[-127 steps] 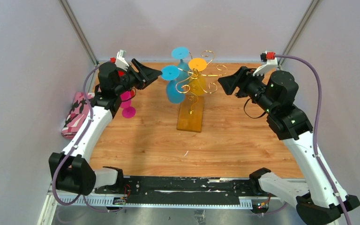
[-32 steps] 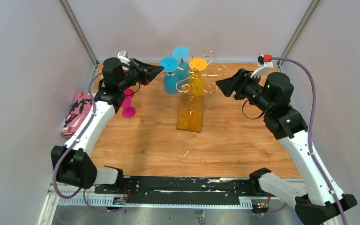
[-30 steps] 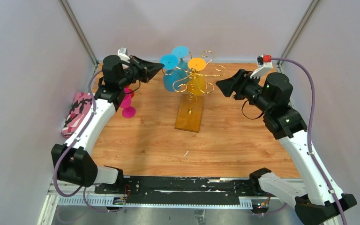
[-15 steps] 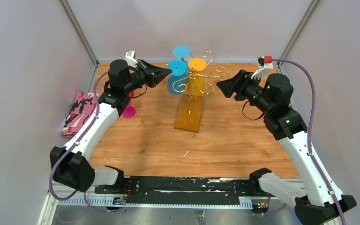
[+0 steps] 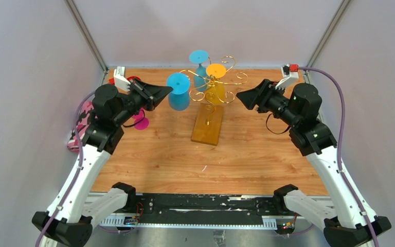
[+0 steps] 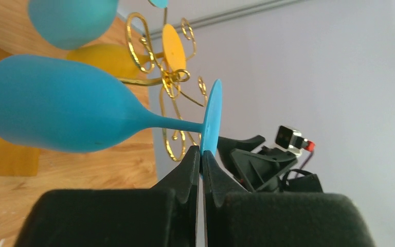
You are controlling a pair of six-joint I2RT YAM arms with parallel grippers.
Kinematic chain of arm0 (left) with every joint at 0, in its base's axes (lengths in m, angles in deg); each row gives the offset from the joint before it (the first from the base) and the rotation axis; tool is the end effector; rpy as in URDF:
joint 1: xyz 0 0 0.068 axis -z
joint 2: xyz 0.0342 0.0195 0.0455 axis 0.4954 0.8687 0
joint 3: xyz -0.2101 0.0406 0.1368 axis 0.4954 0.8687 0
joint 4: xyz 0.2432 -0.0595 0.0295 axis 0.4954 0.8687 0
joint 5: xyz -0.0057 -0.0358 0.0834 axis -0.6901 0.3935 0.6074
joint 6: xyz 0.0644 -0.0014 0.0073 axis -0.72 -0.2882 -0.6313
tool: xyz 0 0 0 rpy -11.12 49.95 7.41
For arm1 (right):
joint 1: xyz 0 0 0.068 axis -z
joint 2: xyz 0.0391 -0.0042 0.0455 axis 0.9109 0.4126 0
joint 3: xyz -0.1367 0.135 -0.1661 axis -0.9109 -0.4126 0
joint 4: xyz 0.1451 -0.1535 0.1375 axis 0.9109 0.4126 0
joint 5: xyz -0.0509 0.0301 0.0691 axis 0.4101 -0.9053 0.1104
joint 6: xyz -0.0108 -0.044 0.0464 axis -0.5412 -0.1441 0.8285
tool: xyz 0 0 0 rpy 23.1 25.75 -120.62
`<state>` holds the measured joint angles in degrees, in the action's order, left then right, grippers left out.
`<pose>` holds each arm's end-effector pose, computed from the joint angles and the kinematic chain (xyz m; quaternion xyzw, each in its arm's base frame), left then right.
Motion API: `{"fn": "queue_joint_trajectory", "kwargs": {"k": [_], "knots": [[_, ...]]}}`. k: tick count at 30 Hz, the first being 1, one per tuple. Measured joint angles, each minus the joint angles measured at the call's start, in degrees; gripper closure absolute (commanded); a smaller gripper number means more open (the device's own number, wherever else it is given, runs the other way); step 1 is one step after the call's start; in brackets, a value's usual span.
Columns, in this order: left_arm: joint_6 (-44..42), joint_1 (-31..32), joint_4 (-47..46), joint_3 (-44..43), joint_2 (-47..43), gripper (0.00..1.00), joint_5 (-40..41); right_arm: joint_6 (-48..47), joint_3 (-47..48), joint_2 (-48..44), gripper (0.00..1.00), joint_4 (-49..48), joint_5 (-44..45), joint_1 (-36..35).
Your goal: Take the wine glass off the wine glass rack
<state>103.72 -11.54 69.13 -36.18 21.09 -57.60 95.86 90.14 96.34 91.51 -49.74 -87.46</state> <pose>0.2097 -0.0872 0.4021 -0.2246 0.6792 -0.5839 0.3838 0.1903 0.0914 0.4223 -0.0252 0.7147 0.4110 0.5653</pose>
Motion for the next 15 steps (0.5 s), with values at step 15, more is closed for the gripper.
{"fn": "queue_joint_trajectory", "kwargs": {"k": [15], "knots": [[-16.9,0.0,22.6,-3.7,-24.0,1.0,25.9,-0.2,-1.2,-0.9,0.35,0.0,-0.3,0.1]]}}
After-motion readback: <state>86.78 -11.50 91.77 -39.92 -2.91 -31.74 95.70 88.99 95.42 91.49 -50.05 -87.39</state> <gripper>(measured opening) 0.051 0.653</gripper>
